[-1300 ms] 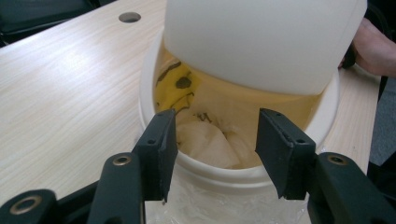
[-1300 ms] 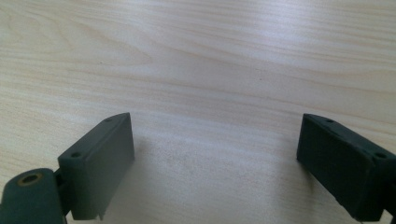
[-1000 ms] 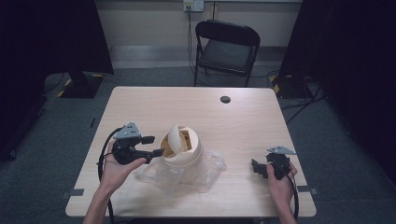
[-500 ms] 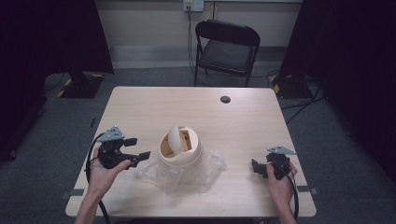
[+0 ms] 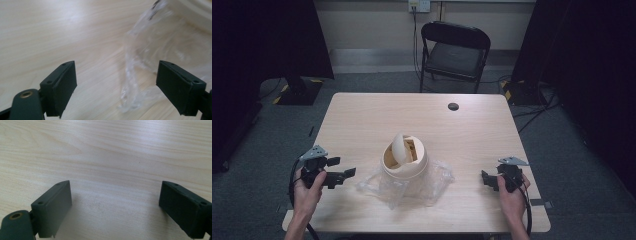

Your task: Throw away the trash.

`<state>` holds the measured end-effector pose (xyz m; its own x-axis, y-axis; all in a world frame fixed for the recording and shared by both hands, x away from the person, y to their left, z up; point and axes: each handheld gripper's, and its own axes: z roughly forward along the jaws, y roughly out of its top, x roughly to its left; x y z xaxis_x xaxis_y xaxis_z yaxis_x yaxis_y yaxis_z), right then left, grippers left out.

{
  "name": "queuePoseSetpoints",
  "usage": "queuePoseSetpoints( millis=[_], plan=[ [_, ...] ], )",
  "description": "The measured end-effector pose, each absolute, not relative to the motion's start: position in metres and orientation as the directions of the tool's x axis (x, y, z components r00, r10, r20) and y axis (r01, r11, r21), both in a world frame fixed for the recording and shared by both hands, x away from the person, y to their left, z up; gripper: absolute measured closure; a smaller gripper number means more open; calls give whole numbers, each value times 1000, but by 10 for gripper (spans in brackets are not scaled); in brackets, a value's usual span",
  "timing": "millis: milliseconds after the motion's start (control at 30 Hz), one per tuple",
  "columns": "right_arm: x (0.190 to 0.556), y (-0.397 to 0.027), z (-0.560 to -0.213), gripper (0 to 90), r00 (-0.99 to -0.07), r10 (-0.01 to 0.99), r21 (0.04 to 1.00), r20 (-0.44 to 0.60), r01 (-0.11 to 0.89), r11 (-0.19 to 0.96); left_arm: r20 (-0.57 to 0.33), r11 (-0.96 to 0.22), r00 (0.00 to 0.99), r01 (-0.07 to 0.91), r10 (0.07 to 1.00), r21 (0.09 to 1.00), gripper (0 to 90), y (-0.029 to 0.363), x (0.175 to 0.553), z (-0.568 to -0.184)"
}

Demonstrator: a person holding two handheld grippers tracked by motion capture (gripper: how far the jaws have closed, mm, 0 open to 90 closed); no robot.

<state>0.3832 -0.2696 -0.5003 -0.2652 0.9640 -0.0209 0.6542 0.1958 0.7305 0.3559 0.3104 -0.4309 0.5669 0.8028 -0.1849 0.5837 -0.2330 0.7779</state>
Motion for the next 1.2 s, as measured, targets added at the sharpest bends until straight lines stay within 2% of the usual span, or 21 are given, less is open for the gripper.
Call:
queuePoseSetpoints(
  millis=[367,767,1200],
  plan=[
    [383,-270,-500,103,-265,964,730,-21,654,196,-157,-224,491,630,857,743,165,333,353,-467],
    [383,-270,-500,103,-265,964,730,-21,654,196,-101,-224,415,662,904,715,165,336,356,-493],
    [383,-269,-500,103,-264,964,731,-21,654,195,-3,-257,386,621,922,740,150,330,354,-502]
  ],
)
